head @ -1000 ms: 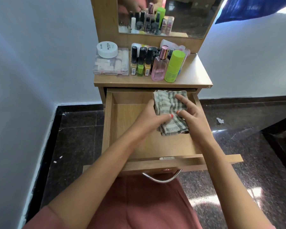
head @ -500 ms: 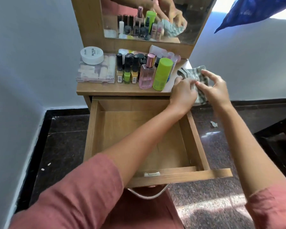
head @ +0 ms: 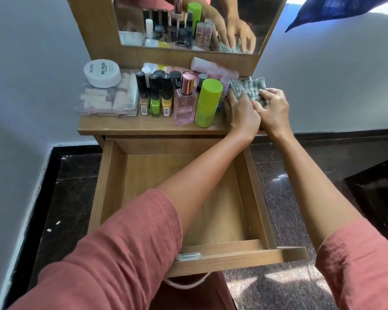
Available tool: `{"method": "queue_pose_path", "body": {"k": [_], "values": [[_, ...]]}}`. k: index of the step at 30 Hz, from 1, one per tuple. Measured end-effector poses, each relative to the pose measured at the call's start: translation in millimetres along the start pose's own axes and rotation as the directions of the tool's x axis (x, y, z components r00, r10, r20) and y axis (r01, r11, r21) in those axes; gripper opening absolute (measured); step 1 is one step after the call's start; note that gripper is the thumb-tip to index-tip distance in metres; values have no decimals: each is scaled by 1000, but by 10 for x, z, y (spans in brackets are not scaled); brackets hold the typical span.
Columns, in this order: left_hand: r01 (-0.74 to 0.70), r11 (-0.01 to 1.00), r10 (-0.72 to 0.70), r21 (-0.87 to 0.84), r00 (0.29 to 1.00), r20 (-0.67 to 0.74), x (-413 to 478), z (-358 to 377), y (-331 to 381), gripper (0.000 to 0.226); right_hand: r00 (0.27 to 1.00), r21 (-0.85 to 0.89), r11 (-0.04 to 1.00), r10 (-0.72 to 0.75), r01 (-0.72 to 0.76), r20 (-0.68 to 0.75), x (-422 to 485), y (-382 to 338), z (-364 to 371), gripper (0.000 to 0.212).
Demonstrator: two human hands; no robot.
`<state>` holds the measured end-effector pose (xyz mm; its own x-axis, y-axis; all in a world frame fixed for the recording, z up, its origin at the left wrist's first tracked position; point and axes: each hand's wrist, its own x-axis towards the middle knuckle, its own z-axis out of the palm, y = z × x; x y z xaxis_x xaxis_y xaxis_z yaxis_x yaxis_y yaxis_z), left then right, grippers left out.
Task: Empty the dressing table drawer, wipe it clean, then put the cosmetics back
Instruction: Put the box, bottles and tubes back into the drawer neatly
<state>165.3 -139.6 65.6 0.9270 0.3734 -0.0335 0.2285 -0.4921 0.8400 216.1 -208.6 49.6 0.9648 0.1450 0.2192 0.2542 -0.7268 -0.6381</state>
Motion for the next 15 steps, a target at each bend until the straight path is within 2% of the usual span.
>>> {"method": "queue_pose_path", "body": {"k": [5, 11, 15], "values": [[-12, 997, 15, 80, 999, -39, -40, 68, -25, 46, 999, -47, 998, 33, -32, 16, -36, 23, 36, 39], [-68, 994, 70, 89, 997, -31, -193, 30, -51, 47, 998, -66, 997, 33, -30, 45, -102, -37, -48, 39], [-149, 988, 149, 28, 989, -1, -378, -36, -76, 49, 999, -48, 999, -27, 26, -25, -284, -78, -94, 37]]}}
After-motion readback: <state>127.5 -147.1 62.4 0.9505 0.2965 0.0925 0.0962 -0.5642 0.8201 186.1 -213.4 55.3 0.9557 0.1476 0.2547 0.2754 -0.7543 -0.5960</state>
